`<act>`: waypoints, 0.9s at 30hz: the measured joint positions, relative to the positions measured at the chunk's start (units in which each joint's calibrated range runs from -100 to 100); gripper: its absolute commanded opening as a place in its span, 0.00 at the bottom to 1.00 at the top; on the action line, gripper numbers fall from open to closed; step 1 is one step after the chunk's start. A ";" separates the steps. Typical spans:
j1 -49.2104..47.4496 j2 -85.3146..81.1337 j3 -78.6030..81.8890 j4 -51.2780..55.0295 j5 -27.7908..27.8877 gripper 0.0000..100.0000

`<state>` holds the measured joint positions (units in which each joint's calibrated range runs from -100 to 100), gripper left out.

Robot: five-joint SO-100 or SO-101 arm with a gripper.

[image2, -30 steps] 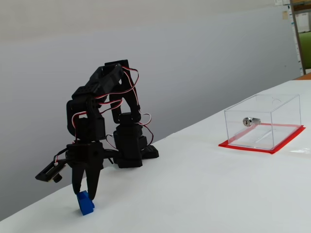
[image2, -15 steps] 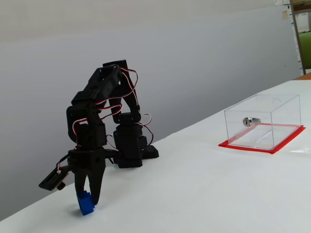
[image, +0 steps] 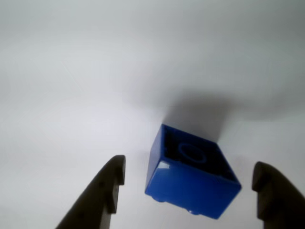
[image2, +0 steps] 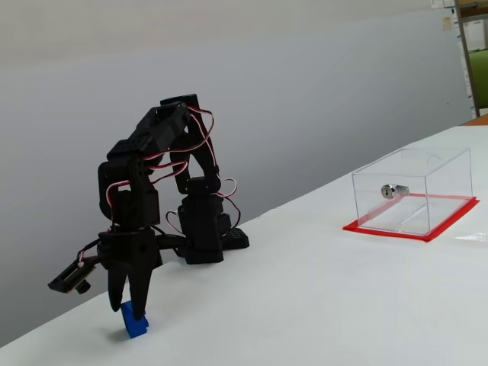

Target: Pick the blue lego brick and place it into the transparent box

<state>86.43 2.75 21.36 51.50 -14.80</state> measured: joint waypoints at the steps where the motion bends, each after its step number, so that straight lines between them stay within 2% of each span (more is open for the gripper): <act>1: 0.00 0.00 0.00 0.00 -0.54 0.30; 27: 0.00 0.00 -0.09 0.00 -4.35 0.30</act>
<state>86.43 2.75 21.27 51.50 -19.15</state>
